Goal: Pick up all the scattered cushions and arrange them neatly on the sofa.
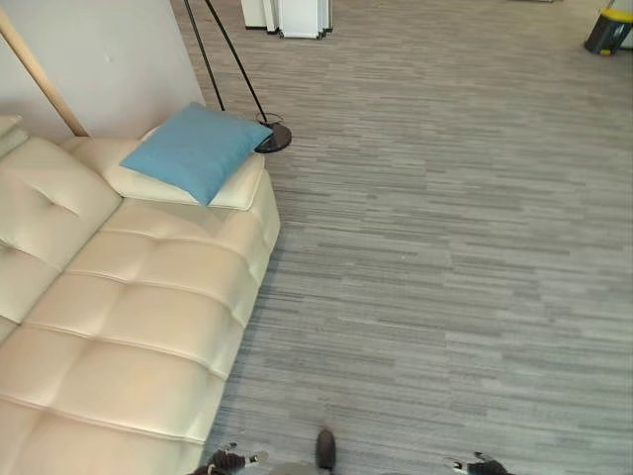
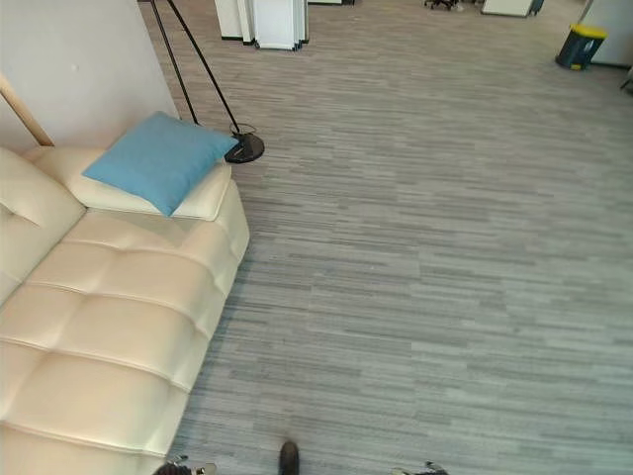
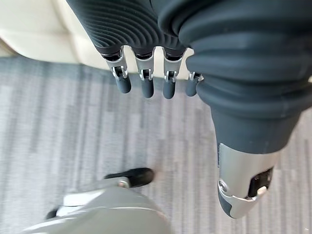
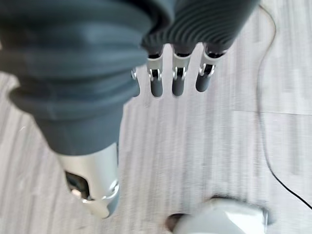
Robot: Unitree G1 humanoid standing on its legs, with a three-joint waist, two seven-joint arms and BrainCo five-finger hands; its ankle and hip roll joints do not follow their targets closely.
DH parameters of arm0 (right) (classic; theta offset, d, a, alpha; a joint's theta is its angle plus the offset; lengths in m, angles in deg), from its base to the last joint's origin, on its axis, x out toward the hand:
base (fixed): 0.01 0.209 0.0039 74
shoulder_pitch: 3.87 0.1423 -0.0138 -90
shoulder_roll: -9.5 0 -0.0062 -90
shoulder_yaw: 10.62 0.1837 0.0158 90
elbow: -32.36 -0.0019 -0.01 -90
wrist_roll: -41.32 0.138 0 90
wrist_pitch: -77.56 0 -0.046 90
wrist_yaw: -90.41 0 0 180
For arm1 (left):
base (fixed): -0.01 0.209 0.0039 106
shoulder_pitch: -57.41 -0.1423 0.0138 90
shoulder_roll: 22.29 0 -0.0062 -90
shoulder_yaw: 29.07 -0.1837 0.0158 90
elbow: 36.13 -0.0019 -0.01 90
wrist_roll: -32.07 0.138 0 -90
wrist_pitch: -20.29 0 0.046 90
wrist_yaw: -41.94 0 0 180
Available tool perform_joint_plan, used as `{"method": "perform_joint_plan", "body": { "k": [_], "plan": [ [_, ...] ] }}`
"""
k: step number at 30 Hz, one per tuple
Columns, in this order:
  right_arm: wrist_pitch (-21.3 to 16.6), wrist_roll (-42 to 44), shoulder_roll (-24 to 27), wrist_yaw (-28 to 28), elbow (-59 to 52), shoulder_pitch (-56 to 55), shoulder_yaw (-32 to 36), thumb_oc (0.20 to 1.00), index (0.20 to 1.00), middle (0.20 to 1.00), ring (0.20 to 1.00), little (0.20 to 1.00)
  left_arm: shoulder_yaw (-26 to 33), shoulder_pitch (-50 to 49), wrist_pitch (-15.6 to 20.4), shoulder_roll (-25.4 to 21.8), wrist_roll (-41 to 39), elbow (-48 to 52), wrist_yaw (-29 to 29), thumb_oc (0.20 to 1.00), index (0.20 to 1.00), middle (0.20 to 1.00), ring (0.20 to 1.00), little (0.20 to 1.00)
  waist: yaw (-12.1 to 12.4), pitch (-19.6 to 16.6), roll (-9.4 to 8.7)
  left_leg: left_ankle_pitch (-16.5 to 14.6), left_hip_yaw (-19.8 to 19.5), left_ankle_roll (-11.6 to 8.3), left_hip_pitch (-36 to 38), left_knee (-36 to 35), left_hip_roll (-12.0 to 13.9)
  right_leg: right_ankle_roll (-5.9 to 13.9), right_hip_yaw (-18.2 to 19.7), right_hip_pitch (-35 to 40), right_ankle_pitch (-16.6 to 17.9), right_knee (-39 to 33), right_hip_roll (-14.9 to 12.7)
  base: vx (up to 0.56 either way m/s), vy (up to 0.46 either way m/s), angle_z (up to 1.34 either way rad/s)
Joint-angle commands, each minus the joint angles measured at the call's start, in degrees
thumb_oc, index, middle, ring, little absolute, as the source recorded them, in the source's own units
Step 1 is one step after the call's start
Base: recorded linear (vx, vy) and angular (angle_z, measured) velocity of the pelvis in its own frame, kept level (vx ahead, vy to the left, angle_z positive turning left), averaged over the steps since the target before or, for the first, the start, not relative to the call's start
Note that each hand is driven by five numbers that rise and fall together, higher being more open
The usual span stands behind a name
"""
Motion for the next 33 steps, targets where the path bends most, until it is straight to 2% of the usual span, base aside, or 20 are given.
{"method": "perform_joint_plan", "body": {
  "k": [1,2,4,5,7,9,10,12,13,15,16,18,19,20,22,23,24,28,31,33],
  "plan": [
    [-0.3,0.5,1.6,0.8,-0.8,1.9,2.1,1.0,1.0,1.0,1.0,1.0,-0.5,1.0,0.8,-1.7,0.2,-0.1,-0.5,1.0,1.0,1.0,1.0,1.0,-0.2,3.6,2.98,-3.6,-1.7,-8.06,0.0,2.2,4.6,-1.15,0.0,3.9,7.5,-15.0,-4.4,0.41,0.019,-0.17],
    [-0.4,0.7,1.7,0.9,-0.6,2.3,2.4,1.0,1.0,1.0,1.0,1.0,-0.4,1.4,0.9,-1.6,-0.1,-0.4,-0.5,1.0,1.0,1.0,1.0,1.0,-1.0,4.4,3.01,-4.9,-2.1,-8.72,1.8,1.9,4.6,-2.14,-2.1,2.8,4.9,-21.9,-4.8,0.43,-0.076,-0.27],
    [-0.5,0.8,1.8,1.0,-0.5,2.5,2.5,1.0,1.0,1.0,1.0,1.0,-0.5,1.6,1.0,-1.5,-0.4,-0.6,-0.4,1.0,1.0,1.0,1.0,1.0,-1.4,4.8,2.79,-5.7,-2.3,-9.11,3.0,1.6,4.5,-2.07,-3.1,1.7,5.8,-26.9,-4.9,0.36,-0.166,0.02],
    [-0.1,1.0,1.8,1.5,-0.4,2.6,2.8,1.0,1.0,1.0,1.0,1.0,-0.2,2.1,1.4,-1.5,-0.4,-1.1,-0.8,1.0,1.0,1.0,1.0,1.0,-3.1,5.6,1.44,-8.2,-3.3,-10.51,6.3,1.1,4.0,-0.14,-2.7,-1.4,11.6,-43.0,-5.5,0.35,-0.179,0.21],
    [-0.1,1.0,1.8,1.5,-0.4,2.6,2.8,1.0,1.0,1.0,1.0,1.0,-0.2,2.1,1.4,-1.5,-0.4,-1.2,-0.8,1.0,1.0,1.0,1.0,1.0,-3.1,5.9,1.71,-8.4,-3.3,-10.59,6.7,1.1,4.3,-0.16,-2.9,-0.7,11.8,-43.7,-5.1,0.24,-0.12,0.1],
    [0.2,0.3,1.7,1.6,0.0,1.8,3.2,1.0,1.0,1.0,1.0,1.0,0.5,2.5,1.8,-1.7,0.3,-1.9,-1.0,1.0,1.0,1.0,1.0,1.0,-4.5,6.0,1.54,-10.9,-4.1,-11.93,10.0,0.8,5.2,1.62,-2.8,-4.2,15.3,-51.5,-5.1,0.47,-0.205,0.25],
    [0.3,0.1,1.8,1.7,0.2,1.4,3.3,1.0,1.0,1.0,1.0,1.0,0.7,2.5,1.8,-1.7,0.5,-2.1,-1.0,1.0,1.0,1.0,1.0,1.0,-4.7,5.9,1.63,-11.9,-4.4,-12.31,11.4,0.7,5.6,1.8,-3.0,-4.3,16.0,-51.7,-5.1,0.68,-0.312,0.56],
    [0.1,0.0,2.1,1.5,0.7,0.2,3.7,1.0,1.0,1.0,1.0,1.0,0.7,2.0,1.8,-1.3,1.2,-2.6,-0.9,1.0,1.0,1.0,1.0,1.0,-5.4,4.3,0.88,-14.4,-5.1,-12.97,13.9,1.5,6.0,1.1,-3.7,-2.3,18.1,-51.4,-5.4,0.64,-0.333,0.92],
    [0.0,-0.2,2.3,1.5,1.7,0.1,3.5,1.0,1.0,1.0,1.0,1.0,0.8,1.6,1.7,-1.0,1.2,-2.8,-0.8,1.0,1.0,1.0,1.0,1.0,-5.7,3.0,1.49,-14.2,-5.1,-14.37,14.6,3.8,8.2,0.11,-4.0,-1.4,17.4,-49.2,-4.6,0.68,-0.405,0.74],
    [-0.4,0.1,2.5,1.0,1.7,0.1,2.7,1.0,1.0,1.0,1.0,1.0,0.3,1.1,1.7,-0.6,0.6,-2.4,-0.5,1.0,1.0,1.0,1.0,1.0,-5.6,2.5,2.41,-7.8,-5.9,-16.33,12.4,12.2,10.1,-2.3,-4.4,0.8,14.5,-46.9,-2.7,0.64,-0.419,0.21],
    [-0.6,0.7,2.7,1.0,1.5,0.6,2.4,1.0,1.0,1.0,1.0,1.0,0.2,1.1,1.3,-0.3,-0.5,-1.6,-0.4,1.0,1.0,1.0,1.0,1.0,-5.0,2.7,1.97,-1.5,-6.1,-17.22,7.9,23.6,10.1,-4.75,-4.5,4.2,11.2,-46.4,-1.7,0.48,-0.32,-0.05],
    [-0.5,0.9,2.7,1.1,1.4,0.7,2.4,1.0,1.0,1.0,1.0,1.0,0.1,1.2,1.2,-0.4,-0.7,-1.4,-0.5,1.0,1.0,1.0,1.0,1.0,-4.7,2.9,1.46,-0.6,-5.2,-17.24,6.0,26.8,10.1,-5.32,-4.6,5.3,10.2,-46.3,-1.8,0.31,-0.187,-0.03],
    [-0.4,1.2,3.0,1.1,1.2,1.0,2.1,1.0,1.0,1.0,1.0,1.0,-0.2,1.5,1.2,-0.4,-1.1,-1.0,-0.5,1.0,1.0,1.0,1.0,1.0,-3.9,3.5,0.7,-1.4,-2.4,-16.47,2.5,29.0,10.9,-5.93,-4.7,7.7,8.5,-46.8,-2.0,0.37,-0.151,0.12],
    [-0.4,1.4,3.1,1.1,0.9,1.1,1.9,1.0,1.0,1.0,1.0,1.0,-0.3,1.3,1.4,-0.3,-1.4,-0.6,-0.5,1.0,1.0,1.0,1.0,1.0,-2.6,3.8,0.07,-4.4,0.6,-15.47,-0.8,26.6,11.3,-5.81,-5.3,10.2,6.9,-47.4,-2.0,0.37,-0.15,0.13],
    [-0.4,1.4,3.1,1.1,0.9,1.1,1.9,1.0,1.0,1.0,1.0,1.0,-0.3,1.3,1.4,-0.3,-1.4,-0.6,-0.5,1.0,1.0,1.0,1.0,1.0,-2.6,3.7,-0.05,-4.2,0.6,-15.41,-0.9,26.5,11.2,-5.78,-5.3,10.1,7.0,-47.5,-2.2,0.22,-0.037,0.14],
    [-0.6,1.7,3.5,1.4,0.4,1.6,1.8,1.0,1.0,1.0,1.0,1.0,-0.1,1.3,1.5,-0.3,-1.9,-0.5,-0.7,1.0,1.0,1.0,1.0,1.0,-1.3,3.6,0.15,-5.8,4.8,-15.23,-5.0,18.1,11.4,-4.93,-6.9,12.9,5.3,-48.8,-2.4,0.25,-0.015,-0.04],
    [-0.6,1.7,3.5,1.4,0.4,1.6,1.8,1.0,1.0,1.0,1.0,1.0,-0.1,1.3,1.5,-0.3,-1.9,-0.5,-0.7,1.0,1.0,1.0,1.0,1.0,-1.3,3.6,0.12,-5.8,4.8,-15.24,-4.8,17.9,11.4,-4.91,-6.9,13.0,5.3,-48.8,-2.4,0.34,0.001,-0.07],
    [-0.2,0.7,3.6,2.4,0.6,1.7,1.6,1.0,1.0,1.0,1.0,1.0,0.0,1.1,1.5,-0.3,-2.1,0.1,-1.1,1.0,1.0,1.0,1.0,1.0,1.1,4.0,1.98,4.6,10.4,-17.2,-8.6,3.7,15.0,-4.18,-9.4,18.5,3.4,-51.2,-0.7,0.28,0.065,0.25],
    [0.2,-0.2,3.5,3.1,0.9,1.4,1.4,1.0,1.0,1.0,1.0,1.0,0.2,0.7,1.6,-0.5,-2.0,0.0,-1.5,1.0,1.0,1.0,1.0,1.0,2.1,4.4,1.72,5.6,13.9,-18.54,-10.6,-2.5,16.6,-3.17,-10.5,22.7,0.8,-51.7,-1.1,0.34,0.106,0.12],
    [0.4,-1.0,3.3,2.9,1.3,1.1,1.2,1.0,1.0,1.0,1.0,1.0,1.1,-0.3,1.4,-0.5,-2.3,-0.5,-1.3,1.0,1.0,1.0,1.0,1.0,2.9,3.8,2.26,7.4,16.4,-17.94,-10.8,-2.7,17.9,-2.74,-11.0,23.8,0.9,-51.4,-0.7,0.3,0.178,0.27]
  ]
}}
